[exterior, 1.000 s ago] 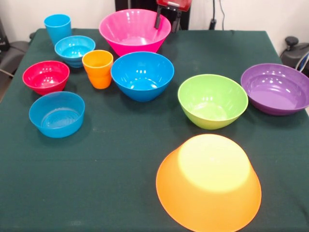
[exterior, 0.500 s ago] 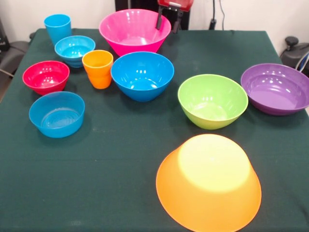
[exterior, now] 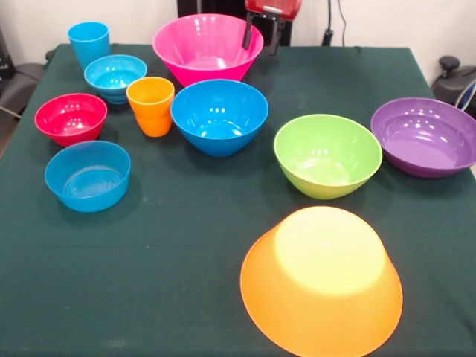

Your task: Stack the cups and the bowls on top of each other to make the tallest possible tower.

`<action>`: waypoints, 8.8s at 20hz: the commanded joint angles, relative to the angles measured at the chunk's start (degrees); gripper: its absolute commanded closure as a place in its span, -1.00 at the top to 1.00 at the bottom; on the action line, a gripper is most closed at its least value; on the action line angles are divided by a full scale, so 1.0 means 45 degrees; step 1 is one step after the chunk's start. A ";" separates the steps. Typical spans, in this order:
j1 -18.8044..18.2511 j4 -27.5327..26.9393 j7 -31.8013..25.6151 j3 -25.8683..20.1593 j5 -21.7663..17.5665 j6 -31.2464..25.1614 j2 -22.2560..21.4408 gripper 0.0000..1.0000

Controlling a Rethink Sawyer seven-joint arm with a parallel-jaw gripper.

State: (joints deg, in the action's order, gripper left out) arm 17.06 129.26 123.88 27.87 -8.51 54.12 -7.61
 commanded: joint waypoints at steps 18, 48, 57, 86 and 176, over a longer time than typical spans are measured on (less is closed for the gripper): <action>0.0663 -0.2140 0.0221 -0.1188 -0.0054 -0.2623 -0.0120 1.00; 0.1037 -0.2520 0.0174 -0.0870 -0.0418 -0.3745 -0.0437 -1.00; 0.0879 -0.2815 -0.0104 -0.0941 -0.0877 -0.5585 -0.1541 -1.00; 0.2769 -0.4710 -0.0020 0.1362 0.0088 -1.0123 -0.3405 -1.00; -0.0044 -2.5312 -0.1285 -0.0760 0.0820 -2.7398 0.2839 -1.00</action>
State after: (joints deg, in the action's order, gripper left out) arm 16.51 18.52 123.88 28.15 -6.24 -64.13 3.90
